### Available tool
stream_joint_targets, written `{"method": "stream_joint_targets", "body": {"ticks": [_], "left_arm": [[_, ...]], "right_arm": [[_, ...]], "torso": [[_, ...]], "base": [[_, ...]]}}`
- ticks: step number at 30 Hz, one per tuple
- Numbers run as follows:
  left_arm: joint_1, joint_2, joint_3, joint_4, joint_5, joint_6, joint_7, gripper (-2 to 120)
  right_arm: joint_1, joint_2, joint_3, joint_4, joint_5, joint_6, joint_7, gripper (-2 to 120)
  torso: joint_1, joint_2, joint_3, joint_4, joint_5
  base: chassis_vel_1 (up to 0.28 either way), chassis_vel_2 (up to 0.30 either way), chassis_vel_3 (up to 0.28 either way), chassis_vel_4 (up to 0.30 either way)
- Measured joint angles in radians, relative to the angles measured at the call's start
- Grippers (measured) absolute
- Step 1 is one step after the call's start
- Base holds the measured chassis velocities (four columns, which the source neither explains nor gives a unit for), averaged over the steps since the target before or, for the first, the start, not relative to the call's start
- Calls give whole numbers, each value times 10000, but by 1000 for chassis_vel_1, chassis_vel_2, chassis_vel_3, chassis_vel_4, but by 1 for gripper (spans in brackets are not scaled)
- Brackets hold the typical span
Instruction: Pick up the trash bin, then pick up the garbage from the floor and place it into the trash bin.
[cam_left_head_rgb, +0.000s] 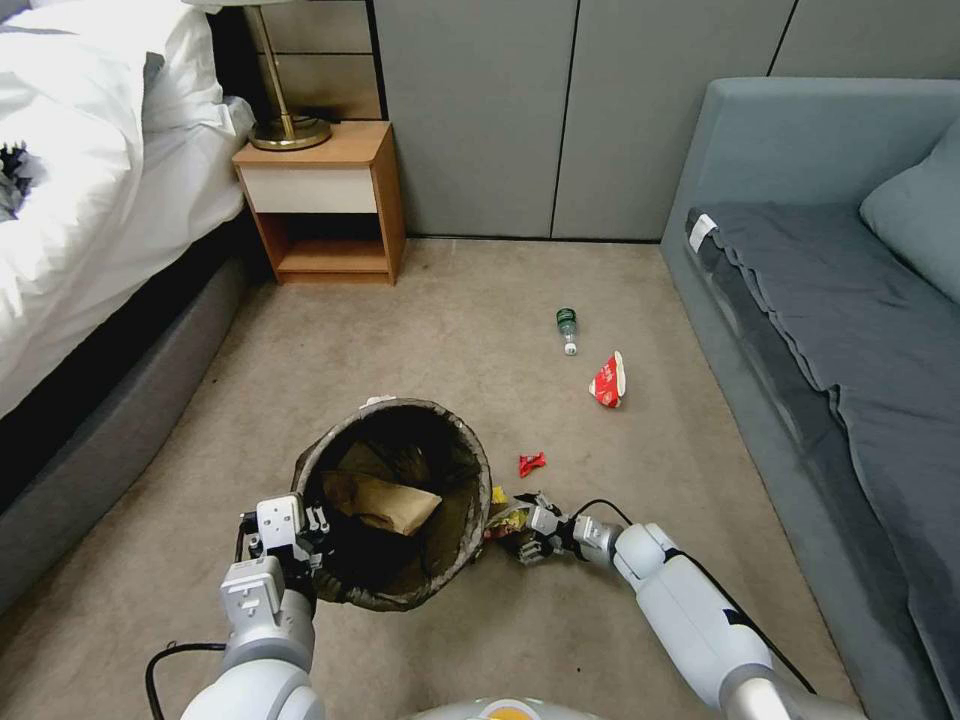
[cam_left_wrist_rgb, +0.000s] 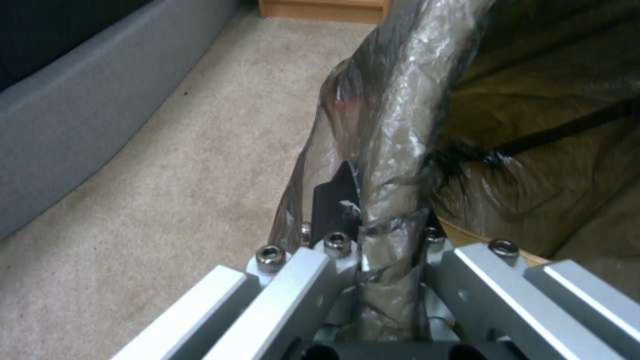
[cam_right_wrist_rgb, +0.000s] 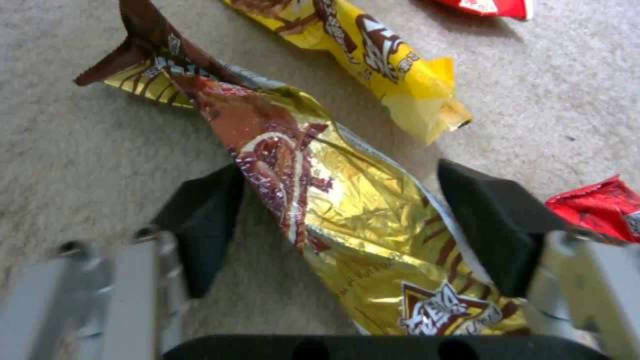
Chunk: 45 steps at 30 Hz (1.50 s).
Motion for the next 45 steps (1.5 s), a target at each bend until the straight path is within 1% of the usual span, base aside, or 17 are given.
{"method": "stream_joint_targets", "body": {"ticks": [3,4,7,9,11,12,14,15,18,31,34,35,38,39,42,43,45], "left_arm": [[-46,-1,32,5,2,2,1,0],[-46,-1,32,5,2,2,1,0],[-54,0,40,30,2,7,1,0],[-56,0,44,40,4,7,1,0],[-78,0,74,52,11,11,3,0],[-78,0,74,52,11,11,3,0],[-91,0,100,54,16,16,5,0],[-91,1,111,57,20,20,7,0],[-91,8,112,57,21,21,8,0],[-170,56,195,166,34,24,30,0],[-259,84,239,238,40,41,35,0],[-259,84,239,238,40,41,35,0],[-306,154,246,327,10,49,38,0],[-306,154,246,327,10,49,38,0],[-324,216,219,374,-44,51,42,0],[-324,216,219,374,-44,51,42,0],[-337,232,212,400,-69,56,44,0]], "right_arm": [[-21,-29,-4,27,111,2,26,53],[-21,-29,-4,27,111,2,26,53],[-52,-59,-4,82,206,3,43,38],[-61,-70,-5,105,233,3,45,34],[-76,-105,-7,167,282,2,51,24],[-76,-105,-7,167,282,2,51,24],[-117,-129,-1,223,356,1,65,15],[-168,-148,9,266,391,0,67,7],[-211,-161,22,294,416,-1,67,0],[-494,-272,177,662,801,35,120,0],[-745,-319,152,1079,2250,-34,866,0],[-745,-319,152,1079,2250,-34,866,0],[-946,-320,109,1743,3961,-150,1983,0],[-946,-320,109,1743,3961,-150,1983,0],[-1240,-401,74,3088,5208,-517,2724,0],[-1240,-401,74,3088,5208,-517,2724,0],[-1445,-500,51,4142,5764,-758,2888,0]], "torso": [[0,0,0,1,1],[0,0,0,1,1],[-1,0,0,1,2],[0,0,0,1,1],[0,0,0,1,0],[0,0,0,1,0],[0,0,0,0,0],[0,0,0,1,1],[0,0,0,0,0],[0,0,0,0,0],[0,0,0,0,0],[0,0,0,0,0],[0,0,0,0,-1],[0,0,0,0,-1],[1,0,0,2,0],[1,0,0,2,0],[0,0,0,1,0]], "base": [[0,0,0,0],[0,0,0,0],[0,0,0,0],[0,0,0,0],[0,0,0,0],[0,0,0,0],[0,0,0,0],[0,0,0,0],[0,0,0,0],[0,0,0,0],[0,0,0,0],[0,0,0,0],[0,0,0,0],[0,0,0,0],[0,0,0,0],[0,0,0,0],[0,0,0,0]]}}
